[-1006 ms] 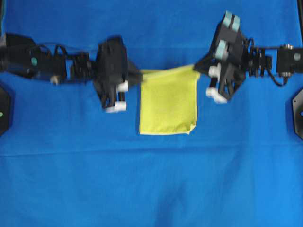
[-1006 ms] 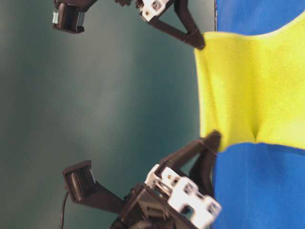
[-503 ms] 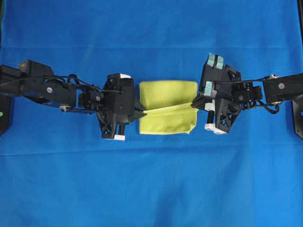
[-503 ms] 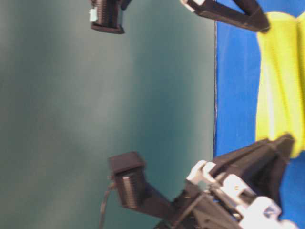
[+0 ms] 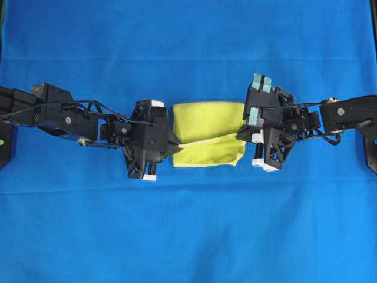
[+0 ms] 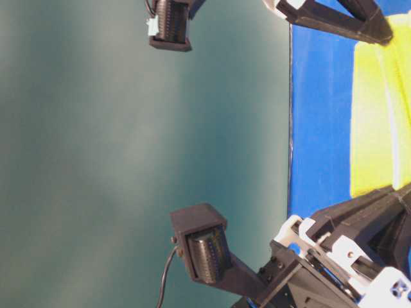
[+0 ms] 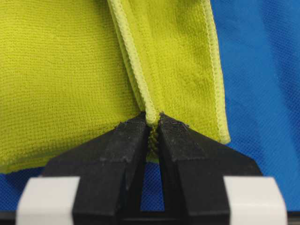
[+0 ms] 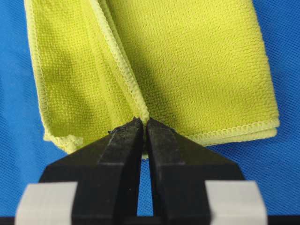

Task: Fold the yellow towel.
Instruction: 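Release the towel and pull both grippers outward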

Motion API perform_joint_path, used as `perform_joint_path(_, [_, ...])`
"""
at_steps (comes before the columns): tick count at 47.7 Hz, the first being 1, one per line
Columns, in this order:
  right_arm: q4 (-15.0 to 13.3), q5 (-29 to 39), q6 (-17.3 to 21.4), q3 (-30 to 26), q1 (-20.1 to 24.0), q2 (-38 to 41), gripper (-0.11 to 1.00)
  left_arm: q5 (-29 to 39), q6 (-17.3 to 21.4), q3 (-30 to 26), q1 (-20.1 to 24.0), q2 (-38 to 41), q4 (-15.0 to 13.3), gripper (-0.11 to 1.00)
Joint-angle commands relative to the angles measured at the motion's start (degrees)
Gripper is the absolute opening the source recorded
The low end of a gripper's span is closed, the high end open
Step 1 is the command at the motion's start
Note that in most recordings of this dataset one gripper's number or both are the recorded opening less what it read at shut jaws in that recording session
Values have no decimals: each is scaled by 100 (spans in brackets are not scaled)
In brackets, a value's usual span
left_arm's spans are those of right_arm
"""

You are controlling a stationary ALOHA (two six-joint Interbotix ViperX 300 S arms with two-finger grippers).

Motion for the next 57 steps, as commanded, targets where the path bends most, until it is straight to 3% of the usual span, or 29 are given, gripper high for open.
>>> perform_joint_path(1, [9,-53,9,-105,70,-26,7,-114,-9,-44,-53,-70,-9,9])
perform_joint_path(4, [9,-53,9,-132,105,-26,21,-123,0,-53,-53,-88,-18,19])
perform_joint_path(10, [0,26,9,-193,158,-105,56,-70,9,-70,-53,-185,-9,51])
perform_joint_path(13, [0,88,0,-211,185,-193,66,-26,9,-62,-53,-281,-9,62])
perform_joint_path(20, [0,343,0,-264,281,-606,59,220,0,0,-88,-712,-9,61])
perform_joint_path(36, [-9,888,0,-176,633,-2083,59,1143,0,246,-360,-2268,-18,57])
perform_joint_path(51, [-185,870,-9,316,598,-3762,59,1107,9,1020,-352,-3973,-9,56])
perform_joint_path(57, [-404,879,-9,554,536,-4430,59,967,9,1459,-316,-4667,-9,56])
